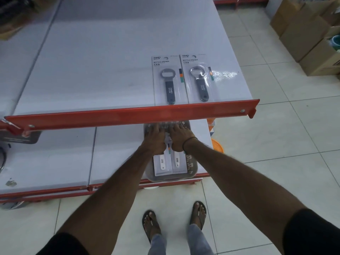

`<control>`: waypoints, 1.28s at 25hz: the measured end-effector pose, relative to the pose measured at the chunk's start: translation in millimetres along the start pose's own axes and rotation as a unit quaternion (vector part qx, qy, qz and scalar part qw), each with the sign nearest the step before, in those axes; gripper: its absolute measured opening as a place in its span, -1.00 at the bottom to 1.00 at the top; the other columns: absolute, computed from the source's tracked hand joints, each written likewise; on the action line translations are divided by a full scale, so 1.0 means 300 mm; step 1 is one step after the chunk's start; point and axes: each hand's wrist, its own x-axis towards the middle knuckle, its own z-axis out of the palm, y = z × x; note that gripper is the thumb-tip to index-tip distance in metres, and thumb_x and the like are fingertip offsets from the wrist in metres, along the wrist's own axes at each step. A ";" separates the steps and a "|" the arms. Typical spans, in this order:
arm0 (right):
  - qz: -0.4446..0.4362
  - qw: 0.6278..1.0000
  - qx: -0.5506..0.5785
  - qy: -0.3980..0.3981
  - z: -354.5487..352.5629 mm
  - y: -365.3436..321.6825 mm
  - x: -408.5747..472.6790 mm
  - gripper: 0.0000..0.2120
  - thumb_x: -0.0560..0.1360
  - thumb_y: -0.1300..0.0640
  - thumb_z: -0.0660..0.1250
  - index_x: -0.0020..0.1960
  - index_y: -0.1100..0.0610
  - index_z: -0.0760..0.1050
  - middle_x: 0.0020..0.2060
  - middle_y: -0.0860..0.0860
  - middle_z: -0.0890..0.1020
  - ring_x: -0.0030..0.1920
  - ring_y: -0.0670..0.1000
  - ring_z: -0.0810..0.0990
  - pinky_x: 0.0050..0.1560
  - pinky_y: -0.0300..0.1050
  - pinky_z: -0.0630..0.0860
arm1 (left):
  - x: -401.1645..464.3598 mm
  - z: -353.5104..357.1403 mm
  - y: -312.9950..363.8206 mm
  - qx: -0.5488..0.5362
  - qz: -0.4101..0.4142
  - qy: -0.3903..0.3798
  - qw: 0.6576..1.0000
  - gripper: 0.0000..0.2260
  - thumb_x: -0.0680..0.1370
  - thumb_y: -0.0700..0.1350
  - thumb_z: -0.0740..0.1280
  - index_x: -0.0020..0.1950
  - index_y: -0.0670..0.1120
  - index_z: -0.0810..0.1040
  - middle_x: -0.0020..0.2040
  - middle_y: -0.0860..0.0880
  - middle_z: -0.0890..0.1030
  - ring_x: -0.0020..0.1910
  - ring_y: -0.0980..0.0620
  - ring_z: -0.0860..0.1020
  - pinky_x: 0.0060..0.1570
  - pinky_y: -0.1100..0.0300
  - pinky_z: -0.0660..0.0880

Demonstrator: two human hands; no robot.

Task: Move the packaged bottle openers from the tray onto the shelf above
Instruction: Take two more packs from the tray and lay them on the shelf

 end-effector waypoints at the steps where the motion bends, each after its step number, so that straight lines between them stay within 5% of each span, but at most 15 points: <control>1: -0.002 1.000 -0.008 -0.003 -0.009 -0.006 -0.007 -0.25 0.42 0.04 0.39 0.52 0.18 0.18 0.48 0.19 0.30 0.47 0.23 0.30 0.47 0.17 0.29 | -0.003 -0.004 -0.002 0.000 0.007 0.024 1.000 -0.47 0.52 -0.03 0.39 0.44 -0.14 0.35 0.43 -0.20 0.44 0.48 -0.28 0.29 0.50 -0.21 0.17; 4: -0.008 0.999 -0.040 0.017 -0.060 -0.017 -0.019 -0.32 0.40 0.05 0.42 0.46 0.17 0.30 0.43 0.17 0.37 0.43 0.24 0.35 0.45 0.18 0.30 | -0.033 -0.050 0.020 -0.054 -0.021 0.095 0.994 -0.58 0.57 -0.21 0.28 0.43 -0.18 0.37 0.47 -0.20 0.37 0.49 -0.23 0.26 0.51 -0.11 0.18; 6: -0.019 0.996 -0.043 0.073 -0.108 -0.032 -0.041 -0.56 0.41 0.11 0.39 0.27 0.14 0.52 0.31 0.13 0.52 0.36 0.22 0.43 0.41 0.15 0.35 | -0.067 -0.098 0.028 -0.091 -0.001 0.128 0.988 -0.63 0.55 -0.29 0.25 0.37 -0.26 0.43 0.43 -0.25 0.40 0.42 -0.29 0.34 0.42 -0.04 0.28; 8: -0.016 0.992 -0.050 0.114 -0.145 -0.041 -0.090 -0.72 0.43 0.16 0.33 0.12 0.12 0.61 0.18 0.10 0.62 0.27 0.19 0.51 0.30 0.09 0.40 | -0.111 -0.148 0.034 -0.199 0.035 0.152 0.967 -0.77 0.54 -0.28 0.26 0.16 -0.33 0.55 0.17 -0.33 0.59 0.16 -0.38 0.55 0.32 -0.04 0.45; 11: -0.011 0.986 -0.043 0.159 -0.162 -0.057 -0.211 -0.68 0.42 0.19 0.31 0.16 0.07 0.60 0.19 0.08 0.62 0.26 0.18 0.52 0.25 0.07 0.37 | -0.207 -0.176 0.034 -0.196 0.023 0.139 0.970 -0.83 0.59 -0.24 0.25 0.12 -0.25 0.57 -0.01 -0.24 0.65 -0.14 -0.15 0.59 0.09 -0.08 0.60; 16: -0.010 0.981 0.030 0.191 -0.153 -0.124 -0.435 -0.66 0.47 0.26 0.23 0.18 0.01 0.57 0.20 0.06 0.61 0.09 0.18 0.62 0.16 0.14 0.41 | -0.423 -0.247 0.094 -0.219 0.043 0.133 0.966 -0.74 0.62 -0.22 0.22 0.29 -0.09 0.52 0.23 -0.16 0.61 0.12 -0.16 0.61 0.23 -0.11 0.54; 18: -0.014 0.976 0.045 0.212 -0.182 -0.146 -0.513 -0.65 0.48 0.27 0.21 0.18 0.00 0.56 0.23 0.03 0.58 0.05 0.17 0.63 0.12 0.13 0.45 | -0.492 -0.292 0.117 -0.199 0.048 0.187 0.961 -0.65 0.57 -0.34 0.24 0.34 -0.12 0.49 0.28 -0.19 0.59 0.19 -0.18 0.58 0.32 -0.07 0.49; 24: -0.069 0.936 0.104 0.329 -0.406 -0.261 -0.722 -0.70 0.52 0.28 0.24 0.21 0.14 0.55 0.07 0.06 0.57 -0.12 0.08 0.59 -0.20 -0.12 0.48 | -0.696 -0.538 0.144 -0.151 0.097 0.334 0.925 -0.58 0.47 -0.46 0.23 0.28 -0.18 0.52 0.10 -0.16 0.61 0.05 -0.13 0.56 0.15 0.04 0.51; 29: -0.102 0.892 0.188 0.398 -0.714 -0.340 -0.746 -0.73 0.55 0.26 0.19 0.18 0.14 0.57 0.05 0.05 0.58 -0.04 -0.03 0.54 -0.01 -0.12 0.53 | -0.710 -0.830 0.072 -0.179 0.090 0.410 0.890 -0.66 0.48 -0.43 0.17 0.15 -0.20 0.58 0.03 -0.16 0.66 -0.03 -0.08 0.60 0.05 0.21 0.49; 32: -0.078 0.892 0.217 0.389 -0.896 -0.358 -0.636 -0.71 0.53 0.25 0.18 0.13 0.09 0.60 0.06 0.08 0.62 0.07 0.07 0.59 0.14 -0.02 0.53 | -0.616 -1.005 -0.008 -0.231 0.042 0.378 0.895 -0.67 0.45 -0.43 0.13 0.04 -0.19 0.60 -0.09 -0.19 0.65 -0.18 -0.14 0.64 -0.12 0.13 0.62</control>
